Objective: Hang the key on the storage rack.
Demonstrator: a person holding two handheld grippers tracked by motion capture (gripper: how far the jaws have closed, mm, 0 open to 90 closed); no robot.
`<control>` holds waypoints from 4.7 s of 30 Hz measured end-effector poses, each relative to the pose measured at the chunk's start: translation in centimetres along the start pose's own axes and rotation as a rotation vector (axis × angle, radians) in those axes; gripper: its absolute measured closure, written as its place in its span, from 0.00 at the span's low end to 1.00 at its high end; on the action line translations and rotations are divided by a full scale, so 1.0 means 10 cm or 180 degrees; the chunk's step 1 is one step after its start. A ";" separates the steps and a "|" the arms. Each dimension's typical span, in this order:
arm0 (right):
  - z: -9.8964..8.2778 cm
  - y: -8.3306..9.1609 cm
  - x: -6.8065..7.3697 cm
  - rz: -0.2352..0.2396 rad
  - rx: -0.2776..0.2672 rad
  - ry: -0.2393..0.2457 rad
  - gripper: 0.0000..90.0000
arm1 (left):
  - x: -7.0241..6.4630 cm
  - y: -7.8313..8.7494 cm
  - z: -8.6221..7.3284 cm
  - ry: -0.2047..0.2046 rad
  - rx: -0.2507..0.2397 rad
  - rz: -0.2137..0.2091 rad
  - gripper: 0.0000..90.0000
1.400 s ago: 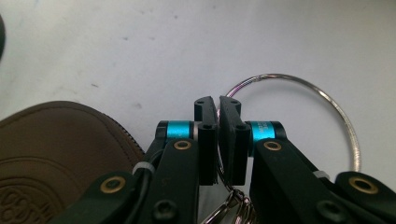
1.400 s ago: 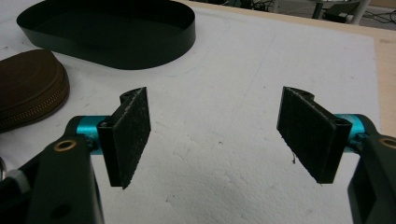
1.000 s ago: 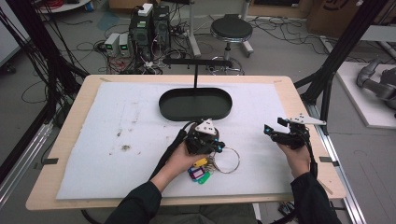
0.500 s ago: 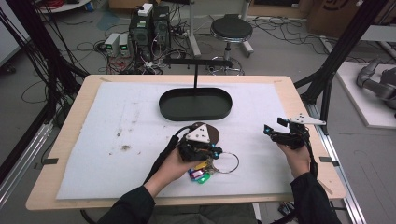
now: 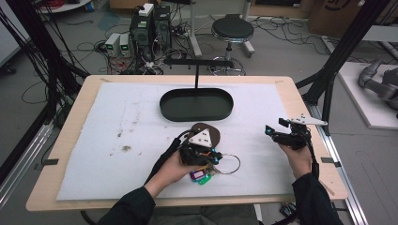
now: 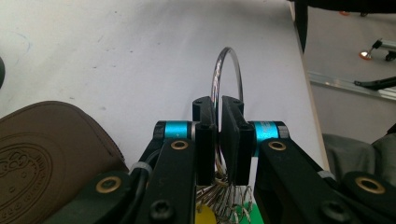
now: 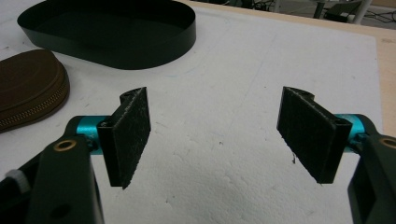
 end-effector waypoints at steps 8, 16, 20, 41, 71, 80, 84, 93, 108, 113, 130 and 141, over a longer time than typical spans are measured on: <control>0.00 0.00 0.00 -0.0002 -0.0004 -0.0002 0.29 | -0.02 0.01 0.00 0.0007 0.0007 -0.0048 0.96; 0.00 0.00 0.00 0.0001 -0.0003 -0.0008 0.29 | -0.03 0.13 0.06 0.0026 -0.0083 -0.0086 0.96; 0.00 0.00 0.00 0.0003 -0.0005 -0.0007 0.29 | -0.01 0.26 0.13 0.0006 -0.0178 -0.0056 0.96; -0.01 -0.03 -0.01 0.0004 -0.0001 -0.0011 0.29 | 0.21 1.00 0.40 -0.0012 -0.0644 0.0217 0.96; 0.00 -0.01 -0.02 -0.0022 -0.0006 -0.0021 0.29 | 1.10 1.83 0.82 0.0334 -0.1332 0.0932 0.96; 0.00 -0.02 -0.02 -0.0021 -0.0018 -0.0021 0.29 | 1.41 1.91 0.90 0.0433 -0.1402 0.1141 0.96; 0.00 -0.02 -0.02 -0.0022 -0.0016 -0.0018 0.29 | 1.50 1.93 0.91 0.0482 -0.1418 0.1183 0.96; 0.00 -0.02 -0.02 -0.0017 -0.0020 -0.0022 0.29 | 1.73 1.94 0.94 0.0580 -0.1370 0.1308 0.96; 0.00 -0.02 -0.03 -0.0013 -0.0016 -0.0034 0.29 | 2.08 1.88 0.97 0.0769 -0.1396 0.1459 0.96; 0.00 -0.02 -0.03 -0.0017 -0.0032 -0.0036 0.29 | 2.16 1.89 0.99 0.0814 -0.1480 0.1495 0.96; 0.00 -0.02 -0.04 -0.0018 -0.0026 -0.0040 0.29 | 2.33 1.87 0.93 0.0975 -0.1524 0.1567 0.96; -0.01 -0.02 -0.04 -0.0014 -0.0019 -0.0047 0.29 | 2.41 1.83 0.89 0.1044 -0.1498 0.1641 0.96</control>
Point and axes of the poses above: each handheld gripper's, and its own axes: y roughly backward along the jaws, z roughly out of its top, x roughly to its left, the point moved 10 cm from there along -y, roughly forward along the jaws, and after that the axes turned 15 degrees about y, right-handed, at the moved point
